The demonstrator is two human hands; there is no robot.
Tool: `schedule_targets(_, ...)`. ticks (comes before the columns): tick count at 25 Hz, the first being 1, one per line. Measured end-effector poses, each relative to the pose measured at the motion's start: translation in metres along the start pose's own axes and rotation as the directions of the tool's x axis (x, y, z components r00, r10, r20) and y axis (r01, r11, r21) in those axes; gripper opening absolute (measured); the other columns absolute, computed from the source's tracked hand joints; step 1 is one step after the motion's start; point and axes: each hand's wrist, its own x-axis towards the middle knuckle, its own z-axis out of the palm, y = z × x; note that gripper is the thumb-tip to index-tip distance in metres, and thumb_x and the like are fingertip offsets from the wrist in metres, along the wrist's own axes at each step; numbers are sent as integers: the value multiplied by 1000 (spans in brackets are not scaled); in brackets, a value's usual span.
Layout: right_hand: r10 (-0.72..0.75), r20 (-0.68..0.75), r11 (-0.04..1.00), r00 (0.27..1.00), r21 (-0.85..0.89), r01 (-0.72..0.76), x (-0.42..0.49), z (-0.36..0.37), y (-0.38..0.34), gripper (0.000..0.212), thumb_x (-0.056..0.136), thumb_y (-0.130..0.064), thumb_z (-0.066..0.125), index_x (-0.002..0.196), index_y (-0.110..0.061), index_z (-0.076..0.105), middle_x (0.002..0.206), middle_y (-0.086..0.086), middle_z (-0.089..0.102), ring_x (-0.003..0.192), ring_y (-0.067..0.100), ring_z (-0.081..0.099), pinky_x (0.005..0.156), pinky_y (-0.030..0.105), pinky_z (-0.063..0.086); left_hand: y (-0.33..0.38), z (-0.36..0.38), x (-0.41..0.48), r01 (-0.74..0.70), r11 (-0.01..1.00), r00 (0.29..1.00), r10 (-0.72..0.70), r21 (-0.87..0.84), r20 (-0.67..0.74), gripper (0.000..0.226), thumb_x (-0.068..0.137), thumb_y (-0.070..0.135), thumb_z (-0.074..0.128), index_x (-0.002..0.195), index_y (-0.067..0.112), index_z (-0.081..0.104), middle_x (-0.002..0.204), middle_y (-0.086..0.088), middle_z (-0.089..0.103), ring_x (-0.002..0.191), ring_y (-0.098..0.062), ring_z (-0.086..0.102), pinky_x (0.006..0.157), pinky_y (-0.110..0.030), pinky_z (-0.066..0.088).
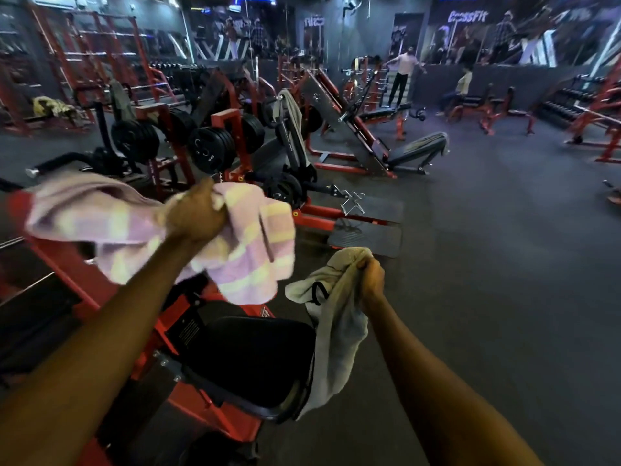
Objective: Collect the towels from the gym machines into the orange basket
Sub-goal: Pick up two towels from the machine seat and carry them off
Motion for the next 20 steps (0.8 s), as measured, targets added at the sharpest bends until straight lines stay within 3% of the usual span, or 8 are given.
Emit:
schedule_targets(2,-6,-57,1000,998,-9,6,6,-13,-12,37,93,-37,47,95,-8,71,95,11,69,89,25,66,83,44,57,35,17,-13,18,991,994,-3,-132,114,41,93,32,61,127,11,48,117,-29,64,106,-52,61,79,-50,47)
schedule_targets(5,-36,-177,999,984,-39,29,30,-56,-26,37,98,-35,43,98,-9,70,98,10,67,94,26,63,83,43,54,81,64,-21,73,954,973,-5,-290,229,53,91,34,63,140,20,49,127,-24,65,114,-48,60,88,-49,49)
schedule_targets(9,-130,-323,991,937,-42,124,69,-133,-46,41,103,-27,36,74,-16,62,79,5,61,81,23,59,68,36,50,146,125,-22,174,912,935,-36,-371,352,53,82,47,53,120,15,70,122,-22,69,112,-46,63,89,-46,50)
schedule_targets(12,-132,-392,991,910,-19,136,90,-188,-64,44,104,-32,35,72,-19,62,78,4,62,77,20,60,79,41,53,194,165,-23,257,875,919,-90,-410,384,51,83,38,45,115,10,71,121,-26,67,112,-45,61,87,-43,46)
schedule_targets(14,-134,-446,989,885,1,151,105,-227,-77,47,102,-46,34,78,-21,66,86,5,68,85,23,64,89,47,55,234,190,-23,262,856,893,-39,-447,449,54,81,41,40,112,10,72,118,-24,68,110,-42,62,86,-40,44)
schedule_targets(17,-110,-515,991,850,14,136,122,-287,-94,60,93,-66,43,102,-15,73,103,7,71,99,26,65,96,45,52,299,233,-29,203,892,820,70,-403,568,40,100,38,47,115,8,69,124,-23,66,114,-41,60,90,-40,43)
schedule_targets(18,-103,-533,992,840,11,128,127,-305,-97,59,91,-66,49,107,-14,73,105,5,69,100,24,65,95,42,52,318,249,-33,166,897,798,123,-410,591,38,100,39,46,114,11,69,125,-22,65,115,-41,60,90,-40,43)
schedule_targets(20,-102,-567,991,817,12,132,133,-340,-103,46,88,-61,60,98,-17,73,100,2,70,97,22,66,92,39,53,361,273,-41,89,896,750,227,-435,621,44,94,53,45,103,16,67,121,-19,68,112,-41,61,90,-41,45)
